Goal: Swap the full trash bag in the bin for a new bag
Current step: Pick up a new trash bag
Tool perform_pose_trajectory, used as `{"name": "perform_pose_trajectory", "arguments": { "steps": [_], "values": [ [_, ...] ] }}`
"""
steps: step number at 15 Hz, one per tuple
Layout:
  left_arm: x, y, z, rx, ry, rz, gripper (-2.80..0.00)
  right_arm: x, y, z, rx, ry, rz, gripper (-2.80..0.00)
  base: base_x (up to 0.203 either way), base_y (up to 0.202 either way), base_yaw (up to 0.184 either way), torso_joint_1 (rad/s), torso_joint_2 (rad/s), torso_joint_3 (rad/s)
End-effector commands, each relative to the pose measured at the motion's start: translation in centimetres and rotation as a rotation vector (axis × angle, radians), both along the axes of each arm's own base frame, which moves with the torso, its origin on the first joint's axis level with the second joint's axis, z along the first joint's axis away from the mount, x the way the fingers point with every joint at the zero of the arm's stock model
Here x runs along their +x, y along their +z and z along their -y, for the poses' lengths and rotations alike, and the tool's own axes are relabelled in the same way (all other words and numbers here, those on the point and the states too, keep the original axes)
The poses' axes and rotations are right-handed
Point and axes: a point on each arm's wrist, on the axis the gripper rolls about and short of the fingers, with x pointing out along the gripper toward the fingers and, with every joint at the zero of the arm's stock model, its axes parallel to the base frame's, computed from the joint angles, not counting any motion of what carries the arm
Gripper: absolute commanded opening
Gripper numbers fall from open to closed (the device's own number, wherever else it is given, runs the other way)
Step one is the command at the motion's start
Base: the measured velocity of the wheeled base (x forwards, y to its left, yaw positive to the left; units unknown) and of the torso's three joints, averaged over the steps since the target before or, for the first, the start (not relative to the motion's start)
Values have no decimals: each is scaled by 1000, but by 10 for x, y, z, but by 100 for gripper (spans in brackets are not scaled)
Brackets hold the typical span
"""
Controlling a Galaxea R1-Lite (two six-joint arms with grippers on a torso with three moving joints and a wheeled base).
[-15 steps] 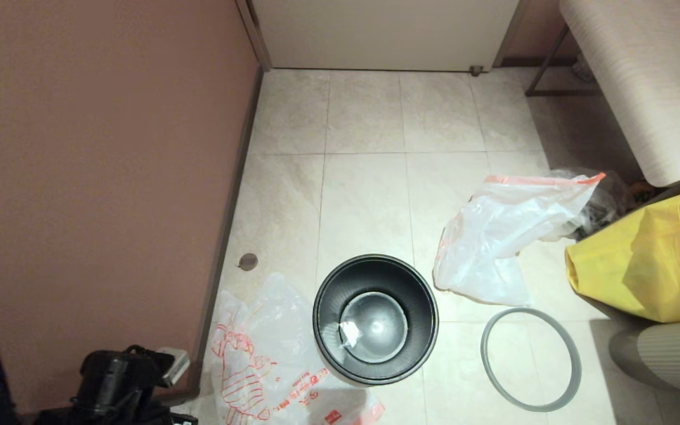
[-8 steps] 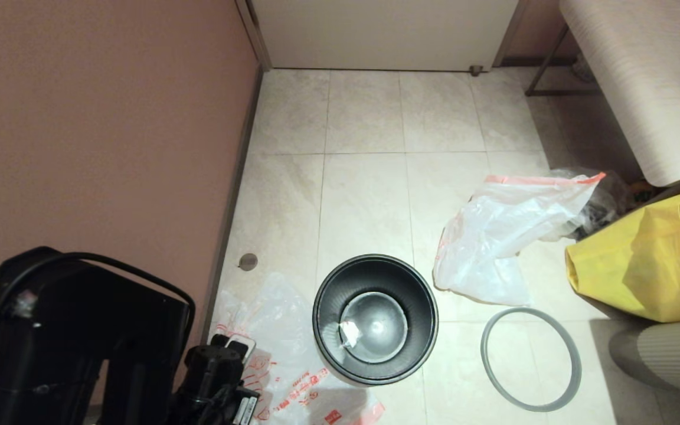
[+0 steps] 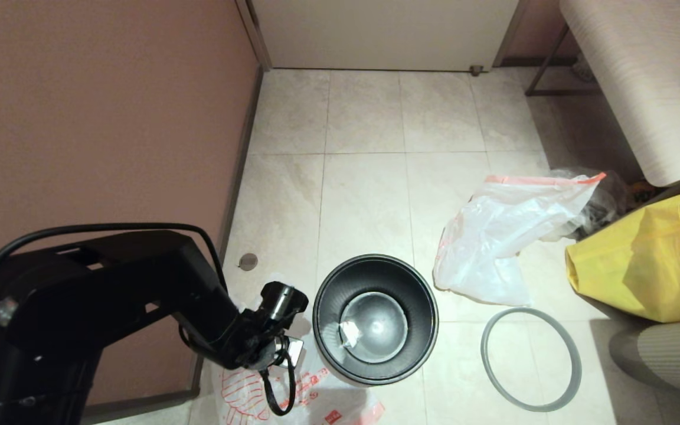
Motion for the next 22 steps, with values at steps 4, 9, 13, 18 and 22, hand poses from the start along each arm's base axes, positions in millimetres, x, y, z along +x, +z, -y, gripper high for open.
{"name": "perform_pose_trajectory", "arguments": {
  "steps": [4,9,13,18,22],
  "values": [
    [22,-6,14,32,118,-360,-280,0,0,0,0,1,-4,-280,0,0,0,0,0,0],
    [64,-54,26,13,241,-371,0,0,0,0,3,0,-2,-280,0,0,0,0,0,0],
    [91,-63,33,-30,379,-319,0,0,0,0,3,1,-2,-280,0,0,0,0,0,0],
    [82,-32,21,4,513,-306,0,0,0,0,3,1,-2,-280,0,0,0,0,0,0],
    [42,14,28,-8,546,-259,0,0,0,0,3,1,-4,-280,0,0,0,0,0,0]
  ]
}}
